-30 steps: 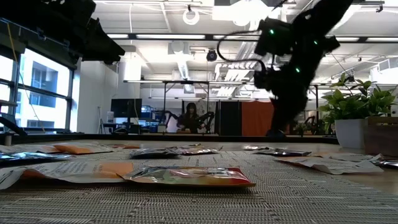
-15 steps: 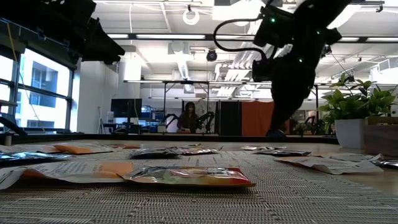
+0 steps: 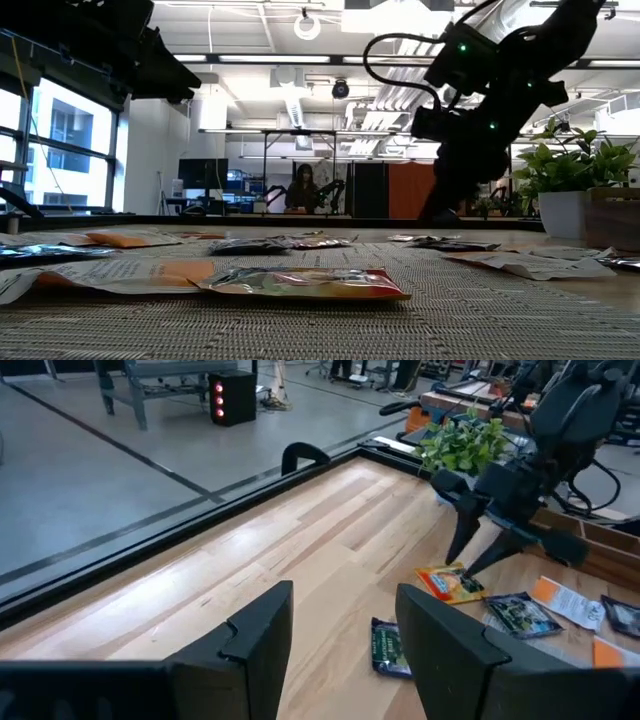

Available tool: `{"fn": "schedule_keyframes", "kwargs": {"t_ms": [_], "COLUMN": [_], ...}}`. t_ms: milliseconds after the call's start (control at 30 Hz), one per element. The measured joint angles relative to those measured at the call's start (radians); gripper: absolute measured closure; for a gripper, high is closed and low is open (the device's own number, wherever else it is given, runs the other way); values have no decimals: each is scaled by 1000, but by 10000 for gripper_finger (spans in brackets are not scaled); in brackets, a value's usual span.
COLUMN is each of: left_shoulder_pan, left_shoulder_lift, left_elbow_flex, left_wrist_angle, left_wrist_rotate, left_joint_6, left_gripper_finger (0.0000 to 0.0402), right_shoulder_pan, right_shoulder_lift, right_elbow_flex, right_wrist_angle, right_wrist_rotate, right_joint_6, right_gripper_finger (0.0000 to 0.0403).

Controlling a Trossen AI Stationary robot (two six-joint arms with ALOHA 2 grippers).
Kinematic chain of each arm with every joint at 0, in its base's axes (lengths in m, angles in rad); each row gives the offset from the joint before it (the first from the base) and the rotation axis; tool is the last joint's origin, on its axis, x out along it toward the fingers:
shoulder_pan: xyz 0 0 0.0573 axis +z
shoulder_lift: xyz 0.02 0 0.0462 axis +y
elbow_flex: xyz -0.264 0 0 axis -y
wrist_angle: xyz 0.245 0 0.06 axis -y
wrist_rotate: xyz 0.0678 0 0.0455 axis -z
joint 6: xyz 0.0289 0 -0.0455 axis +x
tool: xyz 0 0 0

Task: Pick & Place Tea
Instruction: Put the orange tea bag into the top section of the wooden organizer

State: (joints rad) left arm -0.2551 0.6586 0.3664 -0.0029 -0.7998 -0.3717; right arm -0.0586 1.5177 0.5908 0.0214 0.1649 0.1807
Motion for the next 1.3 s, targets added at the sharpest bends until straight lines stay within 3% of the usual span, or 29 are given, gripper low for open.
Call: {"fn": "schedule_keyframes", "kwargs": {"t_ms": [267, 367, 433, 667, 1133, 1300], "left_shoulder_pan": [0, 0, 0, 0, 0, 0], "left_shoulder_lift": [0, 0, 0, 0, 0, 0], "left_elbow_flex": [0, 0, 0, 0, 0, 0], "left_wrist_angle": [0, 0, 0, 0, 0, 0], "left_wrist_rotate": [0, 0, -1, 0, -1, -1], "left_joint_6": [0, 0, 0, 0, 0, 0], "left_gripper_finger": [225, 225, 225, 225, 225, 225], "right_shoulder_pan": [-1, -1, -8, -16, -21, -20], "right_shoulder_lift": [0, 0, 0, 0, 0, 0], "right_elbow_flex": [0, 0, 0, 1, 1, 1], "right_wrist_angle": [12, 1, 1, -57, -119, -120], "right_wrist_rotate": [181, 195, 172, -90, -94, -92], "right_joint_6": [-93, -64, -57, 47, -8, -5], "right_gripper_finger": [280, 279, 279, 278, 276, 244]}}
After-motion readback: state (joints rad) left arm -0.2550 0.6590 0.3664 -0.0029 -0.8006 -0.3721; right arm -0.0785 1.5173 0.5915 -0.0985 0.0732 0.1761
